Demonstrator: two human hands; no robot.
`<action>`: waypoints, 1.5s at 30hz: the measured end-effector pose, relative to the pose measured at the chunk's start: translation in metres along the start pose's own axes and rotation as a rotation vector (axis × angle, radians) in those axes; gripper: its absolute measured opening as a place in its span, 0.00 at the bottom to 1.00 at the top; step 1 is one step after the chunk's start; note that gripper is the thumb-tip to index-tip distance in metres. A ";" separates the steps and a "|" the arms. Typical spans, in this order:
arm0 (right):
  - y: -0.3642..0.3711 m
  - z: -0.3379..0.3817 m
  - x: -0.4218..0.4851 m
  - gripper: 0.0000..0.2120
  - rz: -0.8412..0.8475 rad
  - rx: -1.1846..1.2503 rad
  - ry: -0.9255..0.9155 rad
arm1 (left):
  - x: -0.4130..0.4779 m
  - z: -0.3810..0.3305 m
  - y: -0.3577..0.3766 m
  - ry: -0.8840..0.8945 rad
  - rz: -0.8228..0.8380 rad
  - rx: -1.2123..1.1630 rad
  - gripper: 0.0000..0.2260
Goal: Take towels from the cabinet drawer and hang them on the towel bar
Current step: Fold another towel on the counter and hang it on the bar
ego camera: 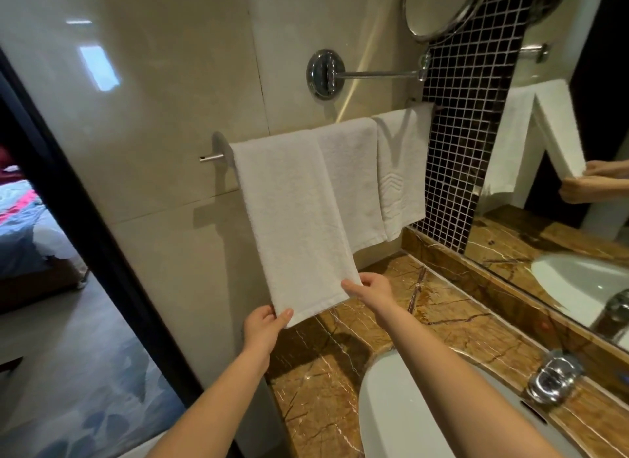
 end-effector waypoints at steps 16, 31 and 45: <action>0.036 0.062 0.054 0.10 0.191 -0.064 -0.010 | 0.017 0.008 -0.017 -0.064 0.066 0.068 0.05; 0.048 0.095 0.082 0.14 0.304 -0.016 0.077 | 0.096 -0.143 -0.043 0.263 -0.013 0.013 0.30; 0.074 0.135 0.111 0.10 0.212 0.023 -0.148 | 0.108 -0.153 -0.050 0.276 -0.166 0.109 0.08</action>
Point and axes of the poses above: each hand's wrist, its own x-axis towards the middle knuckle, its own y-axis out of the palm, z = x × y, the point moved 2 cm from there along x, towards the middle knuckle, and after that the axes turned 11 degrees about x, right-handed, at the moved point
